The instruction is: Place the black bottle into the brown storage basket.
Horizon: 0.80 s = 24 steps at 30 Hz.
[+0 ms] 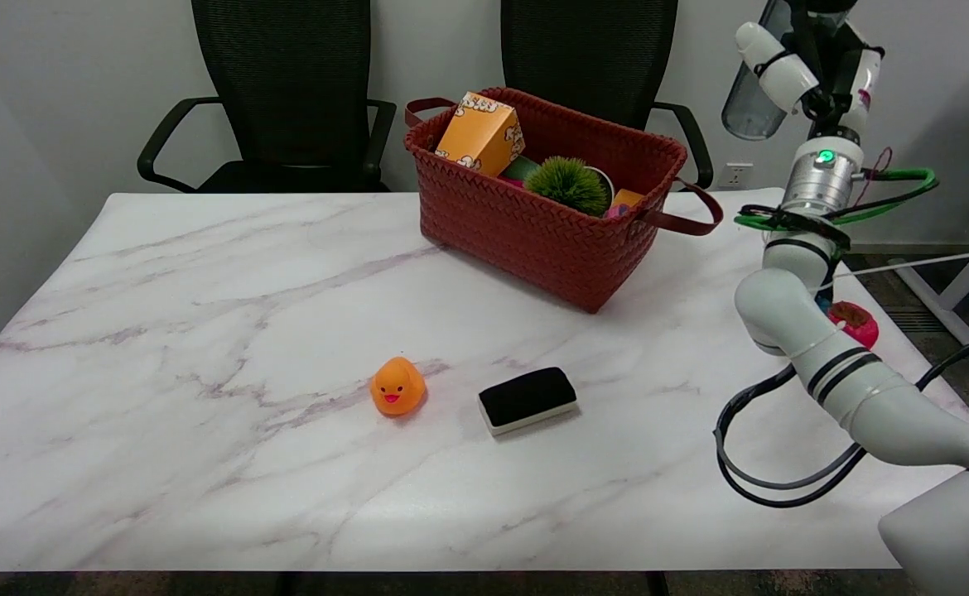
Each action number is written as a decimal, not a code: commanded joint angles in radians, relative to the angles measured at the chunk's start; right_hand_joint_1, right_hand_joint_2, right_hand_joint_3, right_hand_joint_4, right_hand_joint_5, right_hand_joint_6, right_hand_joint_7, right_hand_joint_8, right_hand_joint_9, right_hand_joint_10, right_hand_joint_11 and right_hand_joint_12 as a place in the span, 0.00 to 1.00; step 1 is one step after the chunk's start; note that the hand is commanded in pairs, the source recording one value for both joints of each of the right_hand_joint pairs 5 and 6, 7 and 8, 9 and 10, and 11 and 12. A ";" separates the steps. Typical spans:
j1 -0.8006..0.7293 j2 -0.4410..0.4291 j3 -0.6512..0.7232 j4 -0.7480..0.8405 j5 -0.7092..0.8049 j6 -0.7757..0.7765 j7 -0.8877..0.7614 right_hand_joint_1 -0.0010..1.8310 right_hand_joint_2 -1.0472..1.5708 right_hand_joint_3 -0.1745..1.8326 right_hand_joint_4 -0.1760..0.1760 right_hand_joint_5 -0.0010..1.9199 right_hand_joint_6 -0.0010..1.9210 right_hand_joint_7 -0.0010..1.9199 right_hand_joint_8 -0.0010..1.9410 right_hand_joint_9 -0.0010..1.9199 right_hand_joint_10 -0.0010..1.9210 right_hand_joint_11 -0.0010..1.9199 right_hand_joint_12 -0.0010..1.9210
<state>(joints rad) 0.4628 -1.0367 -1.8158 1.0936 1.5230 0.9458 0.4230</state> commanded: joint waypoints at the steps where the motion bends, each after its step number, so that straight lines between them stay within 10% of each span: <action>1: 0.124 -0.018 -0.068 0.023 -0.047 -0.083 -0.077 0.58 0.76 0.10 0.50 0.47 0.47 0.62 0.61 0.43 0.43 0.33 0.33; 24: 0.379 -0.123 -0.278 -0.320 -0.056 -0.233 -0.074 0.56 0.75 0.16 0.50 0.47 0.47 0.60 0.59 0.41 0.41 0.28 0.28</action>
<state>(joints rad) 0.6842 -1.0882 -1.9674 0.9712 1.4751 0.8219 0.3599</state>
